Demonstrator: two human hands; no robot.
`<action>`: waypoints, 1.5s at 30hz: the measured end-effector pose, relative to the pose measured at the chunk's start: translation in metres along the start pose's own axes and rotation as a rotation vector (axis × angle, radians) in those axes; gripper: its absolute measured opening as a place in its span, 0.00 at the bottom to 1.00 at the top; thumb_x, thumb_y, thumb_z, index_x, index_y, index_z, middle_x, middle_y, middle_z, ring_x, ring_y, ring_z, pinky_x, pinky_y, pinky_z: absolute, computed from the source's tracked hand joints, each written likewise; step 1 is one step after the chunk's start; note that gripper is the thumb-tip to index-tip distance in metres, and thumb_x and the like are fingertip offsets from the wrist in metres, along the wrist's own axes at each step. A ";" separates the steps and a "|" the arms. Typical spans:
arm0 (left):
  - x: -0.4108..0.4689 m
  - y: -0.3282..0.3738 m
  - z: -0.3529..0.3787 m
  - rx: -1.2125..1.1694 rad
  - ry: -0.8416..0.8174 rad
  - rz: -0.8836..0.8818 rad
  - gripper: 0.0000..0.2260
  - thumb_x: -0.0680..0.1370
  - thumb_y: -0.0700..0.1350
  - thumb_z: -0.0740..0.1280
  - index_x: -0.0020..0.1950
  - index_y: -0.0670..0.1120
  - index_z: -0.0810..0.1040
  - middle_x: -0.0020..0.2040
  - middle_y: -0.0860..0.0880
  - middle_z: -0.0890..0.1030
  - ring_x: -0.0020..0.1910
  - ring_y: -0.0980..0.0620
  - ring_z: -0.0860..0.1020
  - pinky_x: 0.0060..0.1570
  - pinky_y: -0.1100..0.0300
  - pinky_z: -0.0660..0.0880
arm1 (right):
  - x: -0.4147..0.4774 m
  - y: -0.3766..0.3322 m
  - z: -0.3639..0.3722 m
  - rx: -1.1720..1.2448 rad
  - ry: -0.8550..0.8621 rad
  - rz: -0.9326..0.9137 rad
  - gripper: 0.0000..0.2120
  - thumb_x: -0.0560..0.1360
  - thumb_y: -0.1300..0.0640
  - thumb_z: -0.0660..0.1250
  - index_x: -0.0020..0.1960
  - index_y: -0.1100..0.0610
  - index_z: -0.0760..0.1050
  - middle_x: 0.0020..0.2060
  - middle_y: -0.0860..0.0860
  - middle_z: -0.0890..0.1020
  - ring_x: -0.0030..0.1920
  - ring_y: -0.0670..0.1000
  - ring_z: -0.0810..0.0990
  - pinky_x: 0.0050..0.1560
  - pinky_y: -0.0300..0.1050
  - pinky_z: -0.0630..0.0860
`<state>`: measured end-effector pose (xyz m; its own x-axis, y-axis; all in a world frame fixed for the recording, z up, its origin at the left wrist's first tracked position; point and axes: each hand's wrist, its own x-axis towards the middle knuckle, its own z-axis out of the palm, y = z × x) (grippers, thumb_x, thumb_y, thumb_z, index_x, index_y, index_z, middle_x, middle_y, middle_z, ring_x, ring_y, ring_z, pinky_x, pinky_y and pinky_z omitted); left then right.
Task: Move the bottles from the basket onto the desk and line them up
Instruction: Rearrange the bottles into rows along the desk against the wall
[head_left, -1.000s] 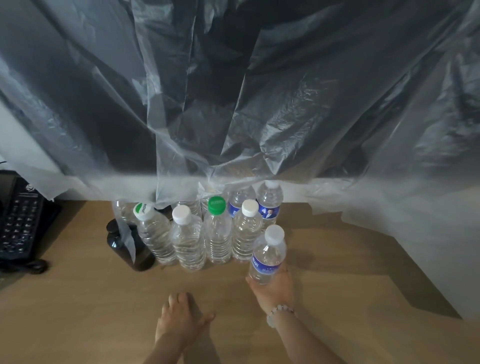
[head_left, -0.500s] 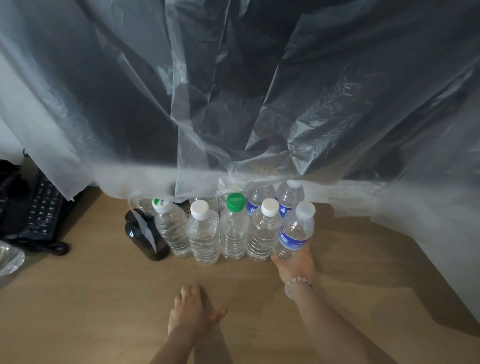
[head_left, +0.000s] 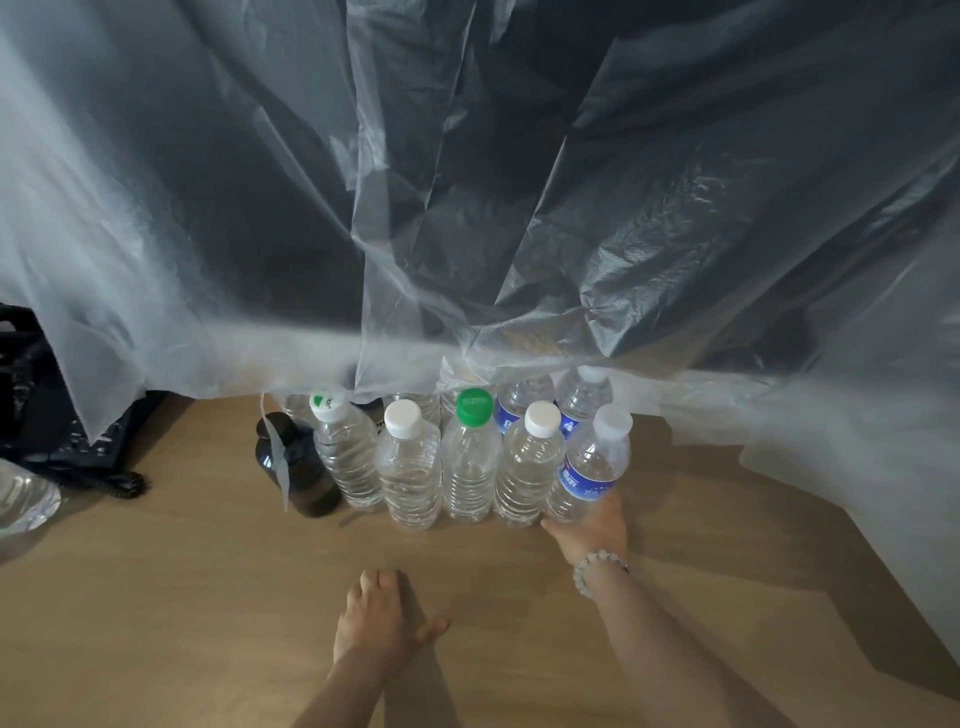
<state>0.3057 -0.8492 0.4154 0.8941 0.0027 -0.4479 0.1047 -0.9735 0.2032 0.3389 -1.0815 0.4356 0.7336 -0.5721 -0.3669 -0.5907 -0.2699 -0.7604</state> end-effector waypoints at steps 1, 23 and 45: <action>-0.001 0.000 -0.001 -0.013 -0.001 -0.001 0.35 0.68 0.69 0.64 0.65 0.47 0.64 0.62 0.49 0.67 0.64 0.49 0.67 0.63 0.59 0.65 | -0.002 0.002 0.000 0.009 -0.016 0.018 0.40 0.60 0.61 0.79 0.67 0.59 0.63 0.59 0.54 0.75 0.57 0.56 0.77 0.57 0.50 0.75; -0.082 -0.112 -0.104 -0.113 0.270 -0.356 0.19 0.80 0.52 0.57 0.69 0.46 0.67 0.66 0.45 0.69 0.66 0.44 0.68 0.61 0.51 0.68 | -0.145 -0.102 0.091 -0.733 -0.529 -1.193 0.19 0.78 0.54 0.60 0.67 0.55 0.67 0.63 0.52 0.72 0.64 0.52 0.68 0.62 0.46 0.70; -0.086 -0.291 -0.191 -0.097 0.668 -0.297 0.16 0.80 0.50 0.58 0.65 0.47 0.69 0.61 0.47 0.72 0.60 0.48 0.71 0.55 0.55 0.70 | -0.255 -0.222 0.251 -0.864 -0.339 -1.552 0.21 0.79 0.58 0.56 0.71 0.56 0.62 0.65 0.53 0.70 0.63 0.54 0.68 0.60 0.46 0.68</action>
<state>0.2811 -0.5225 0.5613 0.8934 0.4320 0.1234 0.3943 -0.8855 0.2457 0.3677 -0.6819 0.5636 0.6935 0.7015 0.1642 0.7168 -0.6948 -0.0587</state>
